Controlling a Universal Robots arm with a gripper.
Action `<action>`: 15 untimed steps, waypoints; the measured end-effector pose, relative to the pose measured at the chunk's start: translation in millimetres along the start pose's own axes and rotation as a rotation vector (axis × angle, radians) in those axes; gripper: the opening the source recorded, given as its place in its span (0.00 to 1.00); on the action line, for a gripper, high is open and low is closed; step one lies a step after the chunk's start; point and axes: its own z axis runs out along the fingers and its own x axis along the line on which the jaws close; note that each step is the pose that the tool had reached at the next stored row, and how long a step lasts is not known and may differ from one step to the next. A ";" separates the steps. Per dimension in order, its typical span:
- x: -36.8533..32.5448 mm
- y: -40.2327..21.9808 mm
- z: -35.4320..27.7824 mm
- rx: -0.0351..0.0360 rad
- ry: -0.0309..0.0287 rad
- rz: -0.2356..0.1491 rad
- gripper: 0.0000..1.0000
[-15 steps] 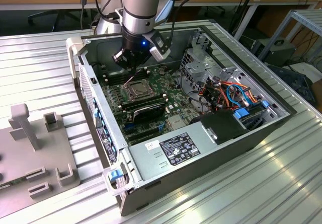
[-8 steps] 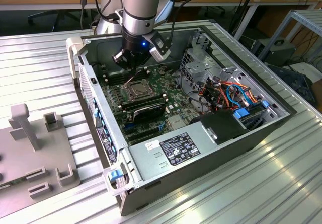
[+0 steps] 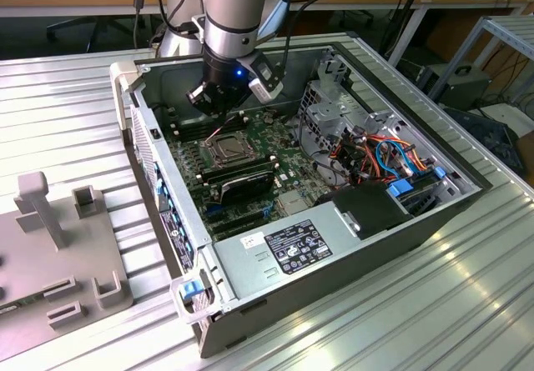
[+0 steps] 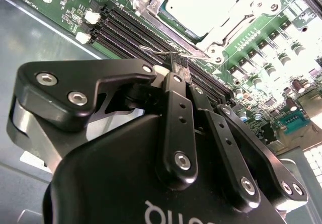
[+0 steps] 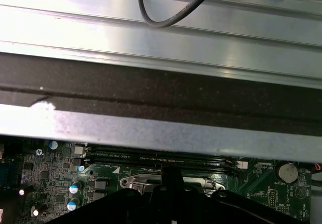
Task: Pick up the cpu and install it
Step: 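Install the first cpu locking lever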
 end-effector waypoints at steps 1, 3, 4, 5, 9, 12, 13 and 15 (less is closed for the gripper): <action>-0.2 0.0 0.1 -0.0001 0.0000 0.000 0.11; -0.9 -0.1 0.4 0.0000 0.0000 0.000 0.11; -1.5 -0.2 0.6 -0.0001 0.0000 0.000 0.11; -2.4 -0.3 0.8 -0.0001 0.0000 0.000 0.11; -4.4 -0.6 1.2 0.0001 0.0001 0.000 0.11; -4.4 -0.6 1.9 0.0000 -0.0002 0.000 0.11; -4.4 -0.6 2.3 -0.0001 -0.0001 0.000 0.11; -4.4 -0.8 3.0 0.0000 0.0000 0.000 0.11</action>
